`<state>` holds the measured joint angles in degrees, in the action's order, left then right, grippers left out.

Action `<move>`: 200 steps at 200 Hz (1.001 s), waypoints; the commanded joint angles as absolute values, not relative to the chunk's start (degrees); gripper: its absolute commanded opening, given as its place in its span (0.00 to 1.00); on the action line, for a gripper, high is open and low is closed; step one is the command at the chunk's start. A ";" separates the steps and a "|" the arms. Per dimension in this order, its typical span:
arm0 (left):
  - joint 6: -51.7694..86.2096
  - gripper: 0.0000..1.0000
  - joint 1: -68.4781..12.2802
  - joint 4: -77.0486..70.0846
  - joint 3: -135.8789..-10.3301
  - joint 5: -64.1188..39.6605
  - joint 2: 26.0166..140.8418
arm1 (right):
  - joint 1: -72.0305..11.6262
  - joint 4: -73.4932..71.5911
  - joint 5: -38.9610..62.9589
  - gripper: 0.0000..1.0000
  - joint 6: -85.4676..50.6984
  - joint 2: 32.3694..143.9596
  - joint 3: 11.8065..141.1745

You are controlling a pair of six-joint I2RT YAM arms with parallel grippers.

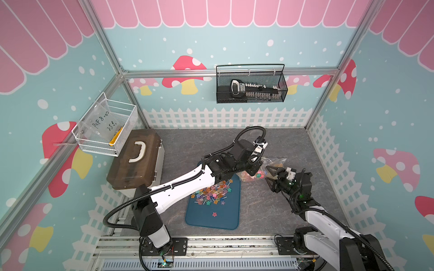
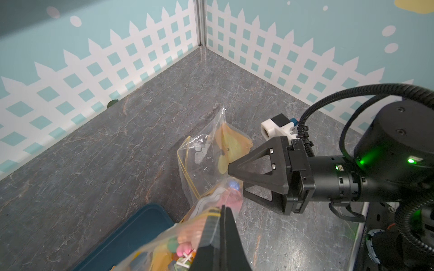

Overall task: Pour candies out of the ziploc bag
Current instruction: Place the ziploc bag at the center of the board.

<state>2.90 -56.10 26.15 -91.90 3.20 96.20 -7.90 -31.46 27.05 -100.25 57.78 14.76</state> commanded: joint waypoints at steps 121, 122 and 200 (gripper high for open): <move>2.72 0.00 -58.80 23.63 -98.62 4.32 97.67 | -7.64 -38.21 24.82 0.71 -102.70 60.13 13.97; 2.72 0.00 -58.80 23.68 -98.62 4.36 97.75 | -7.64 -38.31 24.85 0.71 -102.63 60.21 13.97; 2.46 0.00 -59.13 23.85 -98.27 4.44 99.00 | -7.27 -41.43 25.49 0.37 -101.88 60.71 14.77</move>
<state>3.05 -58.61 26.74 -95.92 3.68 99.09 -7.75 -38.20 25.30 -101.34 61.47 14.24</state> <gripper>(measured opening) 0.046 0.399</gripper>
